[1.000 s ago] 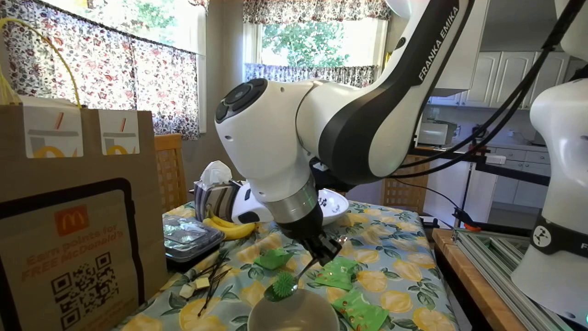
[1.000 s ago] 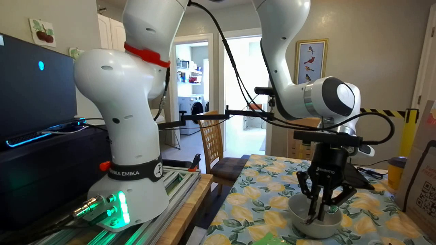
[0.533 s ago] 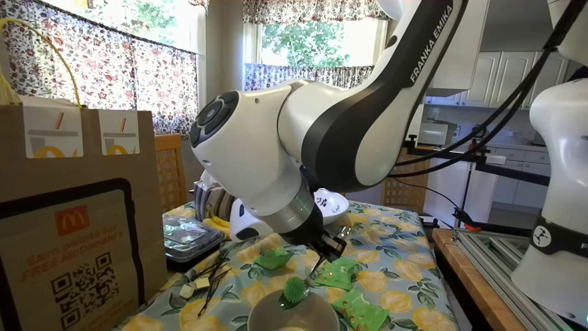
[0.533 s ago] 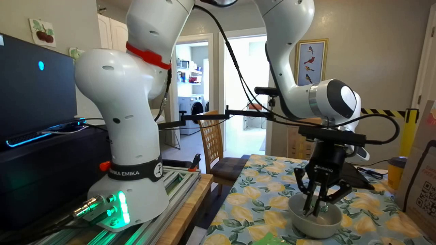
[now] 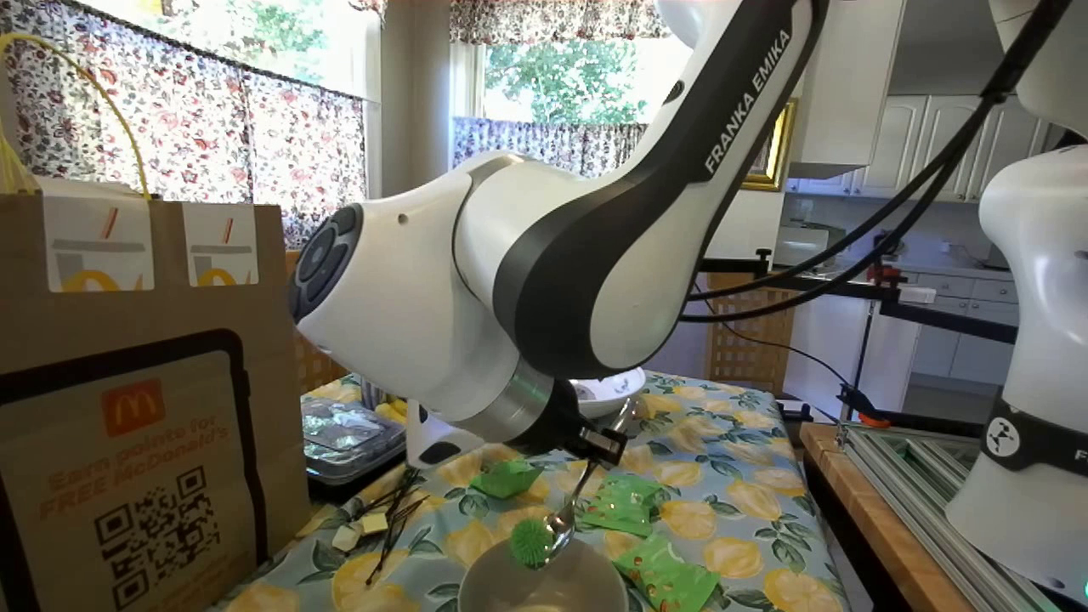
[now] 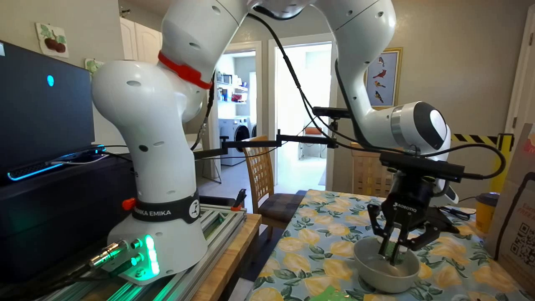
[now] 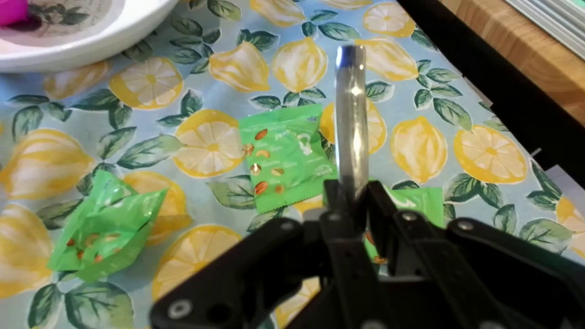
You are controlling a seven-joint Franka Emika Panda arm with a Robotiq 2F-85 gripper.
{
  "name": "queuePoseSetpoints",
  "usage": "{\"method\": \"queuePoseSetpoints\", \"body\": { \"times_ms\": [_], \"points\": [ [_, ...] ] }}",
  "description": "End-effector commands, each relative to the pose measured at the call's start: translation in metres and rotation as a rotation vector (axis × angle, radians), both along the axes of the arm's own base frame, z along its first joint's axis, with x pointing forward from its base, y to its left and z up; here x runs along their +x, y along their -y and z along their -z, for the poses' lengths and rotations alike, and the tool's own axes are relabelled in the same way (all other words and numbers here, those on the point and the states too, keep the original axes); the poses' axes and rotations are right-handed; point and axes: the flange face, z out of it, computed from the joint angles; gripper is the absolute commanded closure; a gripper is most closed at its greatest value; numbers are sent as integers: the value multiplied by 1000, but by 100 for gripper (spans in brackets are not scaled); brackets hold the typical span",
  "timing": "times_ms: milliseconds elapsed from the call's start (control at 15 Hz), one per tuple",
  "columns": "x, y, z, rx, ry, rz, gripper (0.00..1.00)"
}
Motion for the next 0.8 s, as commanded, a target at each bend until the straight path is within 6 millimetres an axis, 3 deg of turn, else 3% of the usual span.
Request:
{"method": "queuePoseSetpoints", "body": {
  "times_ms": [0,733],
  "points": [
    [15,-13,8,-28,-68,-48,96],
    [22,-36,17,-120,-120,-128,96]
  ]
}}
